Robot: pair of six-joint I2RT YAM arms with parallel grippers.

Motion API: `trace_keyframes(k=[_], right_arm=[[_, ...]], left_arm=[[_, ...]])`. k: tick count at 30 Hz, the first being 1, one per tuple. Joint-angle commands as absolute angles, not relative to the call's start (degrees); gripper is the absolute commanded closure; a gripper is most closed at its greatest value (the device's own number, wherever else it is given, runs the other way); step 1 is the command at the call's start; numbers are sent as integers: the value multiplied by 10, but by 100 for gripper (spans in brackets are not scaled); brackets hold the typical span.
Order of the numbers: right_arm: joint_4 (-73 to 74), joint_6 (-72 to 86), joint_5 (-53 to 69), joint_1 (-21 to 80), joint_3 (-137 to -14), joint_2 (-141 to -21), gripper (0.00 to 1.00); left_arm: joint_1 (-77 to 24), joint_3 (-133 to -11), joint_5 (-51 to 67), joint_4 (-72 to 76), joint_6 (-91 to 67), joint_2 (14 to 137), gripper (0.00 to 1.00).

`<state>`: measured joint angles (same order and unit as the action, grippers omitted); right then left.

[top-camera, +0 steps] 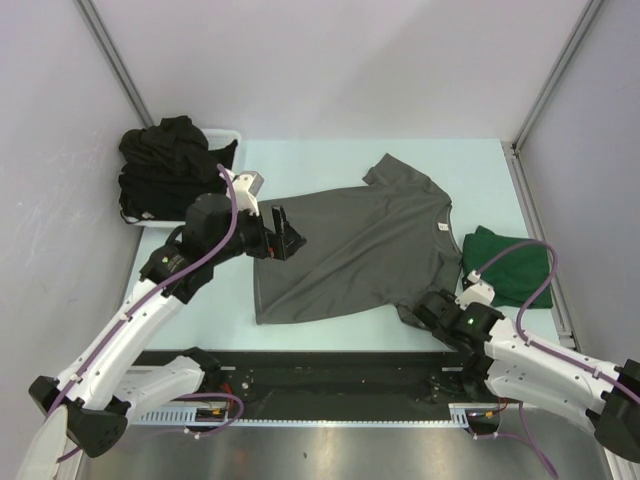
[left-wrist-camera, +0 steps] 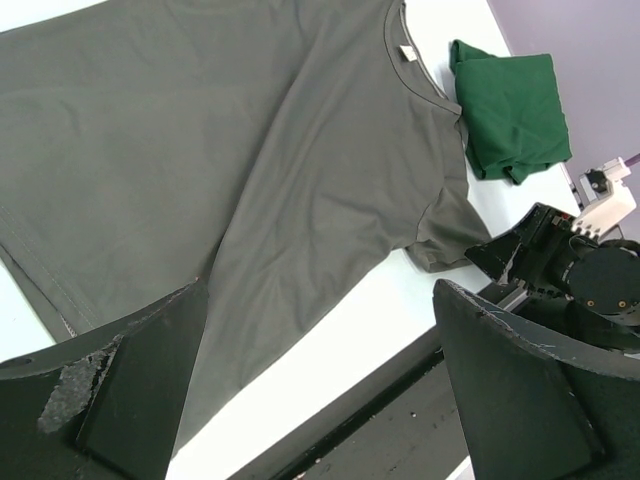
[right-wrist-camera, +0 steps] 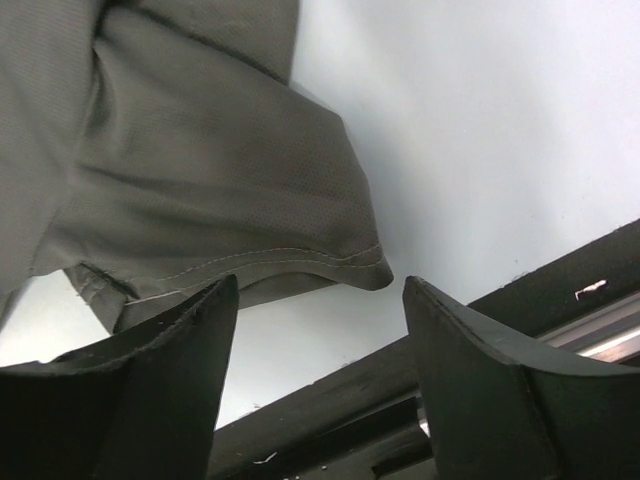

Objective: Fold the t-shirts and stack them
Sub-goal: Grap the side of the flattened tshirt closest away from the robot with both arms

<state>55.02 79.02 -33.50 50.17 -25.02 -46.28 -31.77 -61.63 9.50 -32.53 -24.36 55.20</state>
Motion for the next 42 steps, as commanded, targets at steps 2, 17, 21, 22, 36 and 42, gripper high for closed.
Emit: trace_keyframes(k=[2, 17, 21, 22, 36, 42], right_arm=[[553, 818, -345, 506, -239, -455, 30], [550, 813, -358, 507, -248, -482, 35], [547, 811, -359, 507, -249, -490, 38], [546, 811, -360, 507, -250, -493, 38], [545, 807, -361, 507, -249, -491, 64], [546, 798, -364, 507, -256, -488, 83]], left_arm=[[-322, -639, 108, -317, -232, 549, 0], [-322, -642, 113, -314, -230, 555, 1], [-322, -642, 114, -312, -229, 556, 1], [-322, -642, 116, -311, -229, 557, 0], [-323, -639, 115, -315, -226, 555, 0], [-323, -634, 114, -314, -226, 554, 1]])
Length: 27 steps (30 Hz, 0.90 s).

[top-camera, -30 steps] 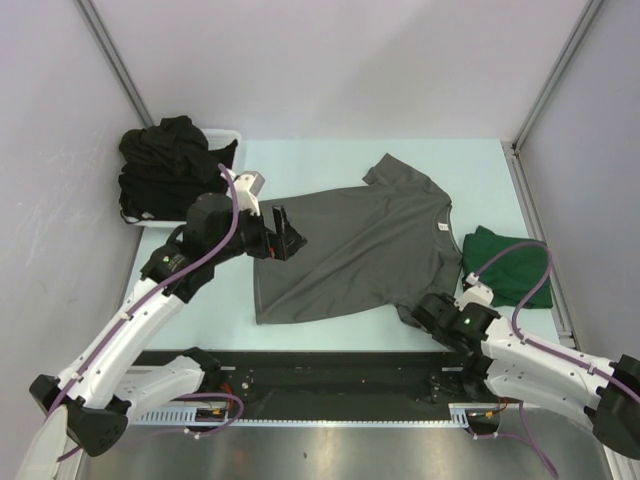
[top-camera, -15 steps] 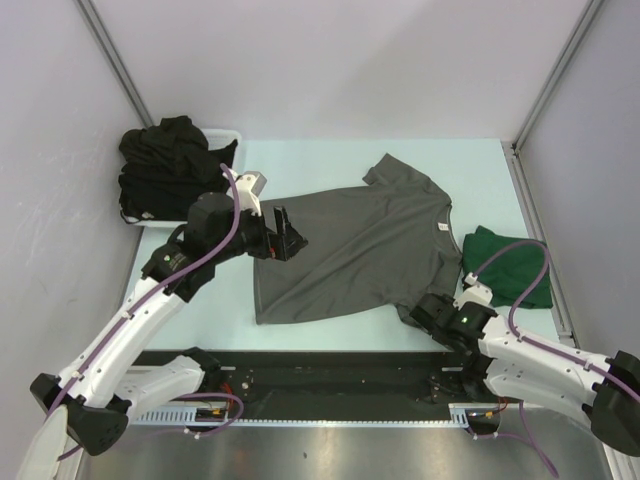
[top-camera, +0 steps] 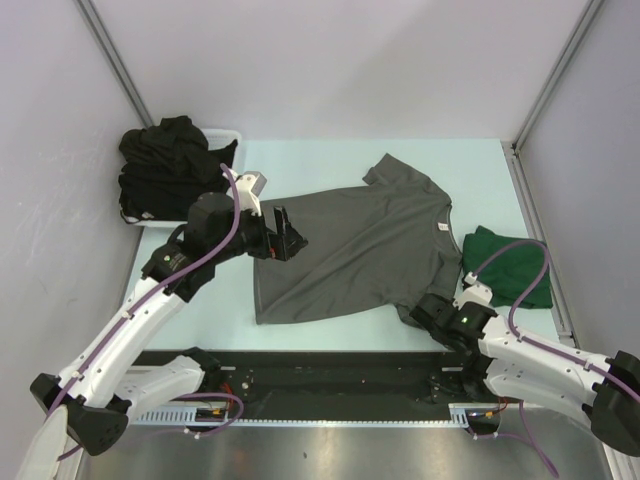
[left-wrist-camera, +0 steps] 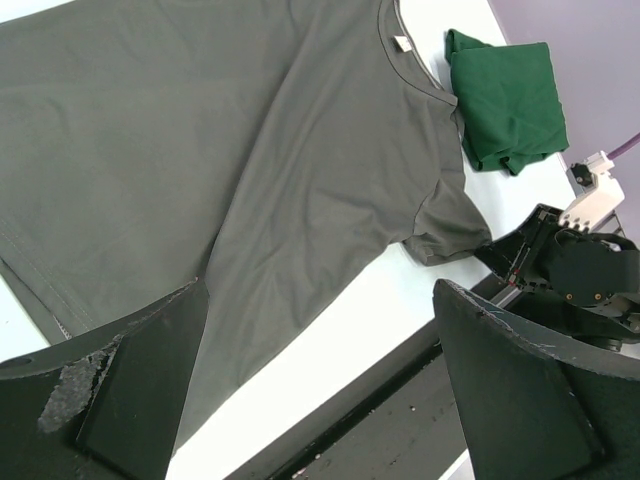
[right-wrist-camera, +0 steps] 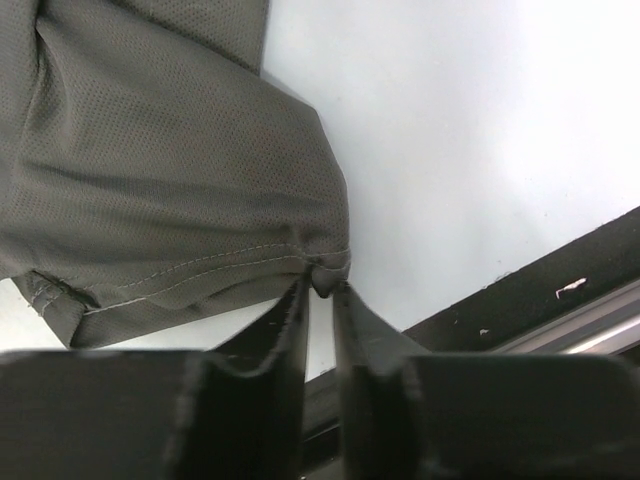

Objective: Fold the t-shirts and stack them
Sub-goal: Grap the side of the flattened tshirt closest away from the robot with both arms

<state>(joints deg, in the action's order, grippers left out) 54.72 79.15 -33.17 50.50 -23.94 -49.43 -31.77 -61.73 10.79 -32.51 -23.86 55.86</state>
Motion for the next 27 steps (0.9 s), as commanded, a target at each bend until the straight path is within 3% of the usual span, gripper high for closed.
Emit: trace_keyframes(k=[1, 4, 8, 21, 27], right_arm=[[548, 795, -364, 507, -258, -487, 85], [552, 788, -366, 507, -266, -490, 96], [554, 773, -372, 507, -283, -496, 100], [541, 703, -405, 505, -372, -551, 100], [498, 606, -388, 438, -402, -563, 100]], left_arm=[[-323, -632, 115, -314, -227, 554, 0], [-323, -631, 116, -311, -229, 554, 0], [-323, -630, 115, -311, -229, 553, 1], [-322, -592, 88, -328, -238, 538, 0], [-323, -547, 86, -366, -273, 528, 1]])
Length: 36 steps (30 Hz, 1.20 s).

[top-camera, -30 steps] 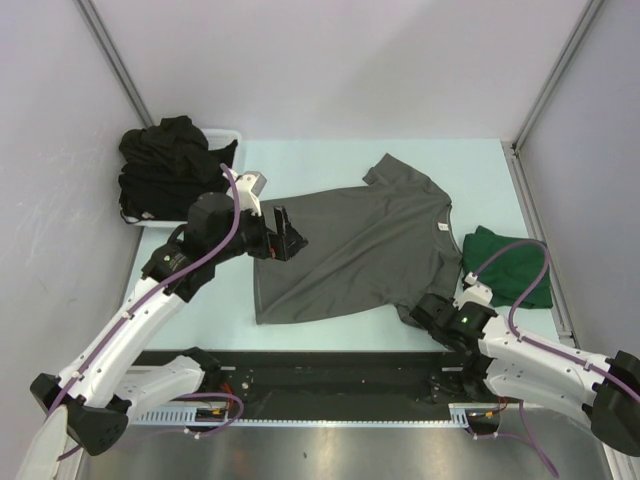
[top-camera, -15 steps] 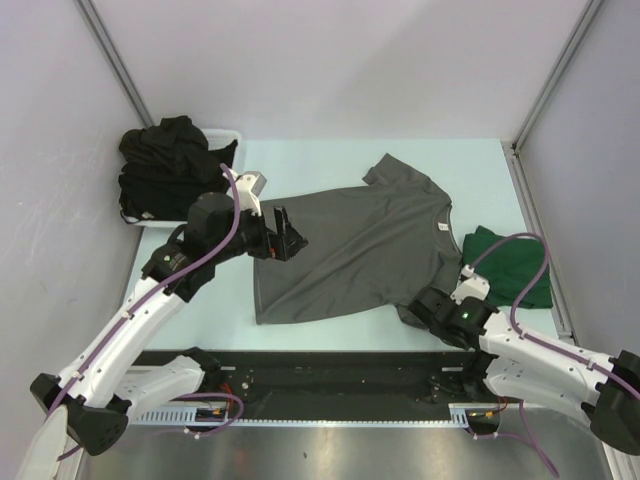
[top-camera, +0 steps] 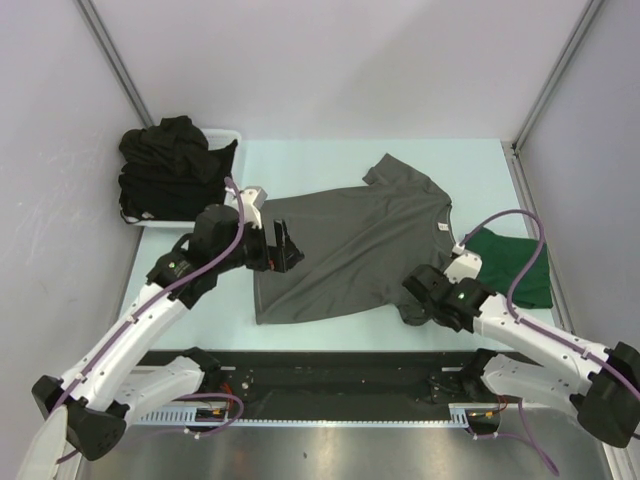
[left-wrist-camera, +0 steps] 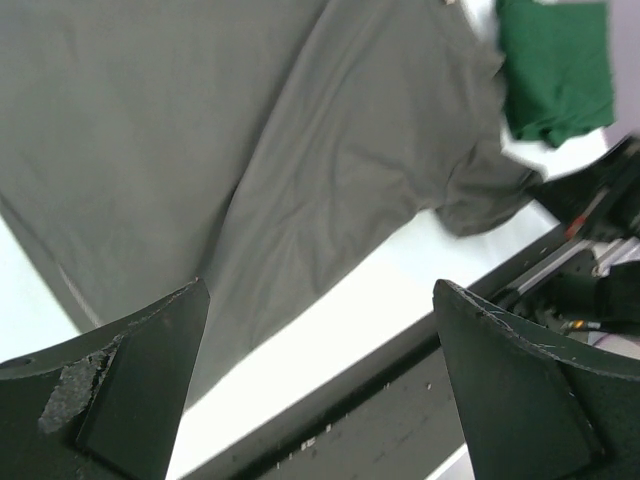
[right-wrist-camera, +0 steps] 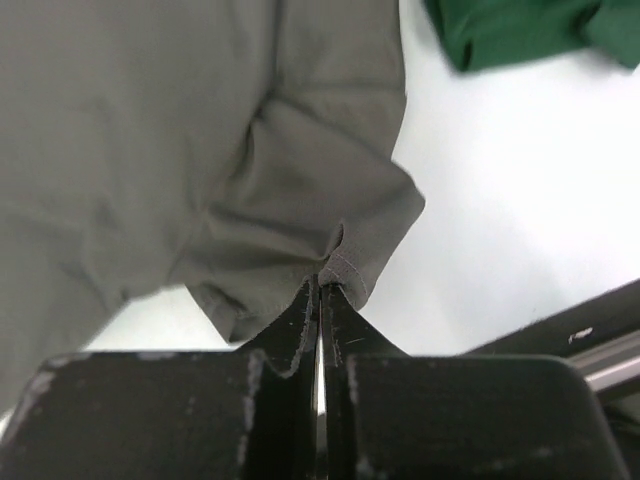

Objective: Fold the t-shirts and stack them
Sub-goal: Grap the side of the flattened tshirt closest away from the robot with both arms

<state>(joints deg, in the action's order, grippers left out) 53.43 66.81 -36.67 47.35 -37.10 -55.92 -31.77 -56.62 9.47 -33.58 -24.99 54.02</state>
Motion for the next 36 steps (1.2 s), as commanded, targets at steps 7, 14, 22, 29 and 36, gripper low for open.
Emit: trace_keyframes(k=[7, 14, 22, 29, 36], right_arm=[[430, 502, -332, 342, -413, -578, 100], [407, 472, -304, 322, -438, -613, 100], [396, 459, -287, 320, -452, -633, 100], [397, 434, -274, 316, -469, -648, 100], [397, 405, -265, 306, -486, -657, 100]], left_arm=[[-323, -494, 62, -405, -277, 494, 0], [-322, -474, 13, -458, -278, 496, 0], [-323, -453, 5, -483, -283, 509, 3], [-323, -435, 11, -509, -289, 516, 5], [-322, -443, 15, -537, -333, 541, 8]])
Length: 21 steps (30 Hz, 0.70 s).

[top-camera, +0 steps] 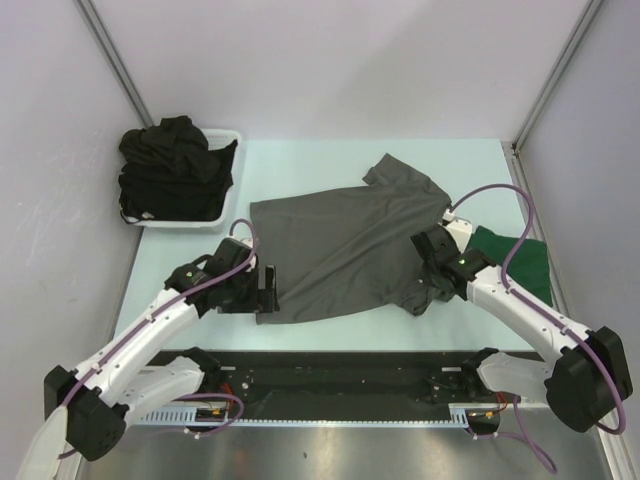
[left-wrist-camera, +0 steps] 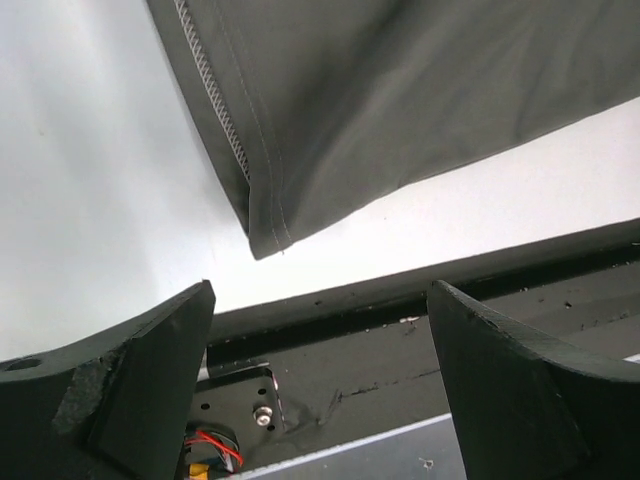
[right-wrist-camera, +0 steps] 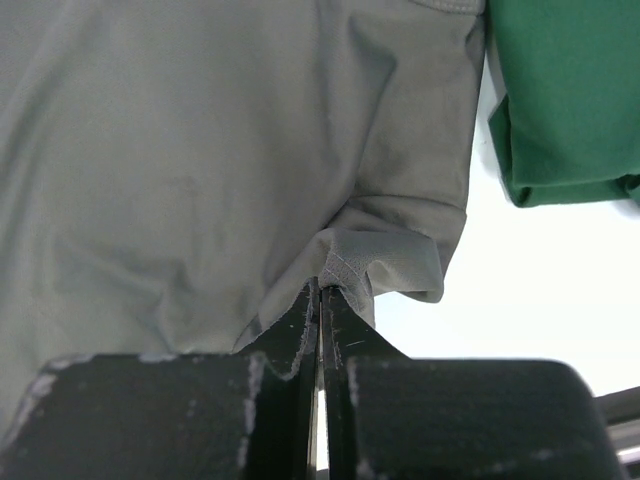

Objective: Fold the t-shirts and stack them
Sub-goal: Grap the side of the flattened tshirt closest away from the robot with both arms

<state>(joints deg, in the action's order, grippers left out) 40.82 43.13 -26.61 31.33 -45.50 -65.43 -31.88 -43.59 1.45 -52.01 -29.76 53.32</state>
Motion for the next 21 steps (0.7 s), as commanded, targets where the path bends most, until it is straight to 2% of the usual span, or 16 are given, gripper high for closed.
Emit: trace_keyframes(k=[1, 8, 21], right_arm=[[396, 403, -263, 304, -487, -657, 100], [395, 375, -249, 280, -494, -657, 100], [395, 352, -228, 257, -490, -642, 100]], left_arm=[[-323, -442, 20, -536, -336, 545, 9], [-331, -414, 41, -533, -360, 565, 16], [-375, -392, 1, -527, -410, 580, 18]])
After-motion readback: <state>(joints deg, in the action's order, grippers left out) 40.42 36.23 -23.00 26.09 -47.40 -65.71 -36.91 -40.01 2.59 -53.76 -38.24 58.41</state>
